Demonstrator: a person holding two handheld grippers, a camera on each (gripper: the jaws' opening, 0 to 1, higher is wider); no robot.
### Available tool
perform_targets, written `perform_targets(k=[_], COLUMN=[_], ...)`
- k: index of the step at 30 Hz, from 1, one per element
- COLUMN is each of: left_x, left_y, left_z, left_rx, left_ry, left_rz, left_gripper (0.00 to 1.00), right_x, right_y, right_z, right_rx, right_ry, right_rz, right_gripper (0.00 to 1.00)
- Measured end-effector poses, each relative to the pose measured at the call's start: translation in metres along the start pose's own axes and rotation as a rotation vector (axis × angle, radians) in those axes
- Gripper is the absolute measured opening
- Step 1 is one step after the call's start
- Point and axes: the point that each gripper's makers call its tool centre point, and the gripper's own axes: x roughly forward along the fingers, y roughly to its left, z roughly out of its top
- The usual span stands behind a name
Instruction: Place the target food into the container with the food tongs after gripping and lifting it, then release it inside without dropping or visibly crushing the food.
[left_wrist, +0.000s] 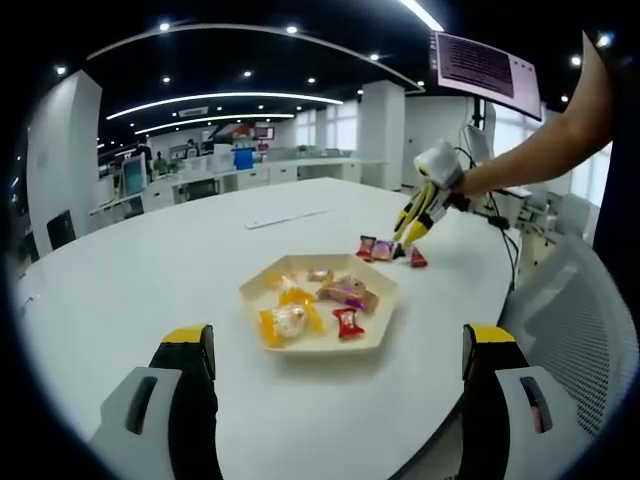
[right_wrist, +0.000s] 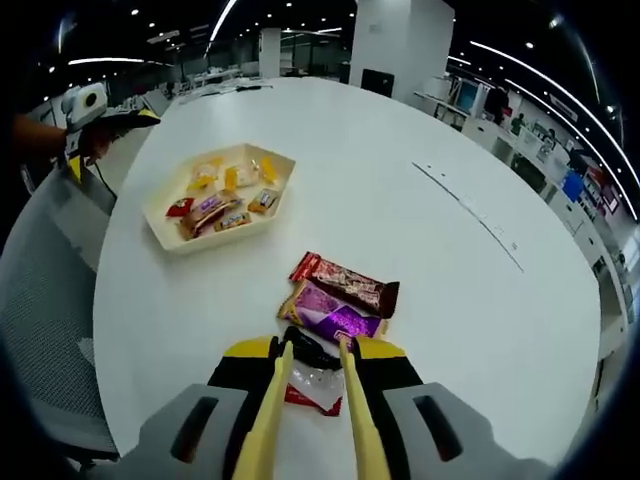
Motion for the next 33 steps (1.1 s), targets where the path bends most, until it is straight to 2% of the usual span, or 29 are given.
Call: perform_targets(k=[3, 5, 9, 17, 21, 24, 28, 29, 33], left_x=[0.000, 0.000, 0.000, 0.000, 0.000, -0.001, -0.001, -0.001, -0.001], left_y=[0.000, 0.000, 0.000, 0.000, 0.001, 0.002, 0.002, 0.002, 0.002], left_z=[0.000, 0.000, 0.001, 0.000, 0.001, 0.001, 0.002, 0.002, 0.002], left_rx=[0.001, -0.002, -0.004, -0.005, -0.005, -0.007, -0.008, -0.008, -0.010], left_ry=[0.000, -0.002, -0.004, -0.003, -0.004, -0.007, -0.009, -0.009, -0.011], left_rz=[-0.001, -0.001, 0.000, 0.000, 0.003, 0.007, 0.007, 0.007, 0.006], left_gripper=[0.99, 0.99, 0.99, 0.99, 0.99, 0.99, 0.99, 0.99, 0.99], right_x=[0.000, 0.003, 0.004, 0.013, 0.015, 0.013, 0.013, 0.013, 0.012], right_y=[0.002, 0.008, 0.014, 0.017, 0.016, 0.022, 0.026, 0.028, 0.036], right_z=[0.000, -0.003, 0.001, 0.003, 0.003, 0.007, 0.006, 0.007, 0.017], right_rx=[0.009, -0.002, -0.005, -0.089, -0.014, 0.083, 0.099, 0.094, -0.052], right_ry=[0.001, 0.025, 0.027, 0.048, 0.086, 0.087, 0.105, 0.102, 0.063], right_rz=[-0.001, 0.019, 0.029, 0.052, 0.029, 0.053, 0.065, 0.068, 0.106], right_gripper=[0.29, 0.29, 0.28, 0.29, 0.27, 0.25, 0.25, 0.25, 0.26])
